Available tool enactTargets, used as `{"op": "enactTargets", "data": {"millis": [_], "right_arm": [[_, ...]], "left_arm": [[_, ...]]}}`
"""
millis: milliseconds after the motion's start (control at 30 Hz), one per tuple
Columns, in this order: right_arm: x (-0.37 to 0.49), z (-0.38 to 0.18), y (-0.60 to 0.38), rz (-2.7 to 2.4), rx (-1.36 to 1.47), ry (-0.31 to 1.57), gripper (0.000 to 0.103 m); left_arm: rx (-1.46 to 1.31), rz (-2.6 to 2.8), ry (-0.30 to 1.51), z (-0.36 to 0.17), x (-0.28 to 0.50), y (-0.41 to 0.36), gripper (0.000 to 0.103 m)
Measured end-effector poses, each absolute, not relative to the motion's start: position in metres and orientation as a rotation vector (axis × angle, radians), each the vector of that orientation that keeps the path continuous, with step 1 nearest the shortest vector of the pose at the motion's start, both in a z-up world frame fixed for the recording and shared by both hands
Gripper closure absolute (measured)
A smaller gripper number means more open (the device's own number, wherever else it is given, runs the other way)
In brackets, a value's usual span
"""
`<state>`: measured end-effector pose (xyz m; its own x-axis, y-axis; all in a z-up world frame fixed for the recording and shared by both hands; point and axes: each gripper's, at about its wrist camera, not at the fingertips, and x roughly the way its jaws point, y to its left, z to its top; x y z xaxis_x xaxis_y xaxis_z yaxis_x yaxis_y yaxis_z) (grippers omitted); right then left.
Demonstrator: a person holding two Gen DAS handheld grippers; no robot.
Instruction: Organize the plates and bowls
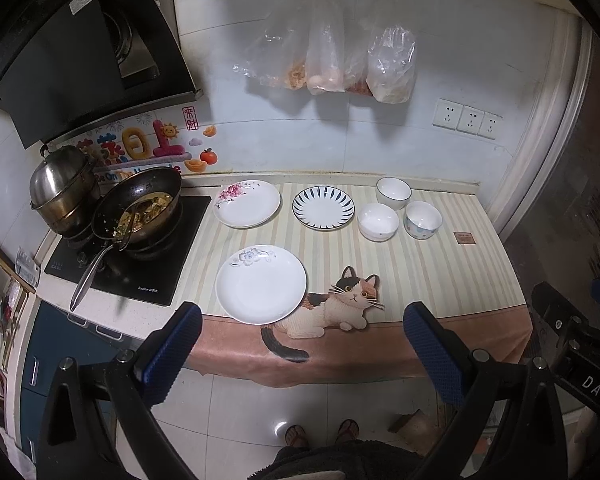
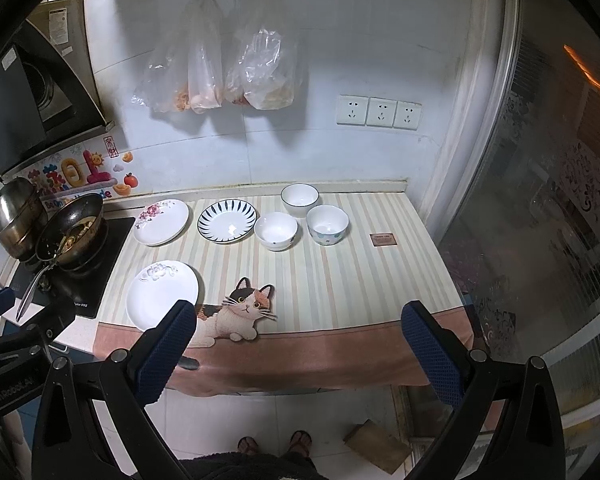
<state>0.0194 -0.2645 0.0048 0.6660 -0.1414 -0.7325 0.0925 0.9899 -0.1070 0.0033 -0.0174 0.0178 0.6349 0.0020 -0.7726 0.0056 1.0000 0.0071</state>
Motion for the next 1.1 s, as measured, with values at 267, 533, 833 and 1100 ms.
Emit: {"op": "enactTargets", "data": {"millis": [267, 533, 833, 1100], "right_arm": [[0.0173, 0.0091, -0.2663, -0.132, -0.060, 0.827, 0.000], [0.0151, 0.0091, -0.2660, -0.132, -0.059, 0.826, 0.000], [0.0137, 0.0105, -0.2649, -0.131, -0.058, 0.823, 0.000], [0.0141, 0.0116, -0.2606, -0.131, -0.045, 0.807, 0.000]], "left_arm": [[0.008, -0.004, 0.881, 0.0179, 0.0029, -0.0178, 0.000], [0.005, -0.009, 0.881, 0.0226, 0.0042, -0.0265, 0.000], [0.002, -0.012, 0.878, 0.0215, 0.0028, -0.0261, 0.000], [0.002, -0.016, 0.861, 0.0181, 0.0024, -0.0211, 0.000]]}}
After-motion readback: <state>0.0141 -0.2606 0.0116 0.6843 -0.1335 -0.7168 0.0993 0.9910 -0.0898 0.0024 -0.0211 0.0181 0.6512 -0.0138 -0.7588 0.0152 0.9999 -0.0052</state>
